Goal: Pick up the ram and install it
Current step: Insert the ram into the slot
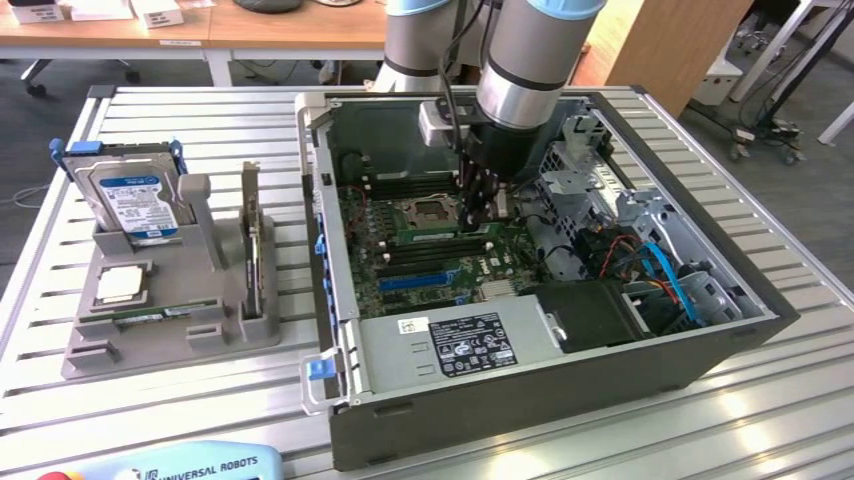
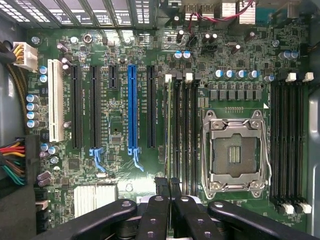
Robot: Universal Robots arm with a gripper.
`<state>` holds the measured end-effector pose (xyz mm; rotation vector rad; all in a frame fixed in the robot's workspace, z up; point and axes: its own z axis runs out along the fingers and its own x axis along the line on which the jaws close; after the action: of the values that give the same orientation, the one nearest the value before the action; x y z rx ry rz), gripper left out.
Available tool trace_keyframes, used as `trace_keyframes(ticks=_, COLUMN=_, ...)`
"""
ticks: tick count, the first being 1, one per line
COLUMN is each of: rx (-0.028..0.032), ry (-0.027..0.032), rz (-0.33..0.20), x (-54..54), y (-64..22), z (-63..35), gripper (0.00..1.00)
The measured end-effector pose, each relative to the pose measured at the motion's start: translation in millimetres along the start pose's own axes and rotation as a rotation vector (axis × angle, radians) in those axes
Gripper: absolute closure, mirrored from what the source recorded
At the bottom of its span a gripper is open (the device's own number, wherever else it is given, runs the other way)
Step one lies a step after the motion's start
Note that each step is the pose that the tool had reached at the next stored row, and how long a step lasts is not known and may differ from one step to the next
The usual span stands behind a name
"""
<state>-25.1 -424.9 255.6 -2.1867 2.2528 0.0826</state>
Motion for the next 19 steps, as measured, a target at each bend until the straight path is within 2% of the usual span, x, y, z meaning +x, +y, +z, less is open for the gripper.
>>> trace_keyframes(ticks=19, rx=0.0001, ry=-0.0003, rz=0.0, x=-0.1, y=-0.1, z=5.5, gripper=0.89)
